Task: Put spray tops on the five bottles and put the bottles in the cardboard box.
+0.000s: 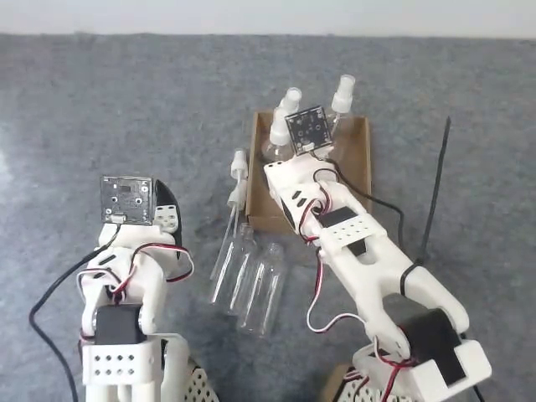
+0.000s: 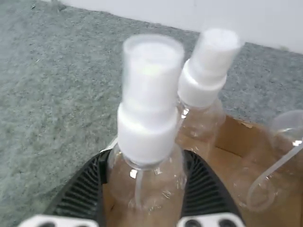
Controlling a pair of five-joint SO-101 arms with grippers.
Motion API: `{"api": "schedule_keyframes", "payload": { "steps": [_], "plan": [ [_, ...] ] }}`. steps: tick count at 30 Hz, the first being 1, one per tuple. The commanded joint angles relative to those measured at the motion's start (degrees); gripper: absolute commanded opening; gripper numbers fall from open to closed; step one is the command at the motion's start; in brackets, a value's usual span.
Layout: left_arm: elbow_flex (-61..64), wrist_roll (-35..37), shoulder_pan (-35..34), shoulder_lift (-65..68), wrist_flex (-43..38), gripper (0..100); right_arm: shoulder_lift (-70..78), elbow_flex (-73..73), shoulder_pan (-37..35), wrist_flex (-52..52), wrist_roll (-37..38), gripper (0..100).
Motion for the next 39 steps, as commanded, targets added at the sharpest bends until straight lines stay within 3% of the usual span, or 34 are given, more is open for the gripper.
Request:
{"api": "schedule_keyframes", "payload": {
  "steps": [1,24,30,39],
  "plan": [
    [-0.8,0.6,-0.1,0.1,-1.8,1,0.6,-0.5,-0.3,-1.5,0.2,0.6],
    [-0.7,0.7,-0.1,0.1,-1.8,1,4.0,1.1,-0.4,-5.1,0.8,1.2],
    [-0.7,0.7,-0.1,0.2,-1.8,1,4.0,1.7,-0.5,-5.1,0.8,11.5],
    [-0.7,0.7,-0.1,0.3,-1.8,1,3.9,1.7,-0.5,-5.1,0.8,12.8]
  ]
}}
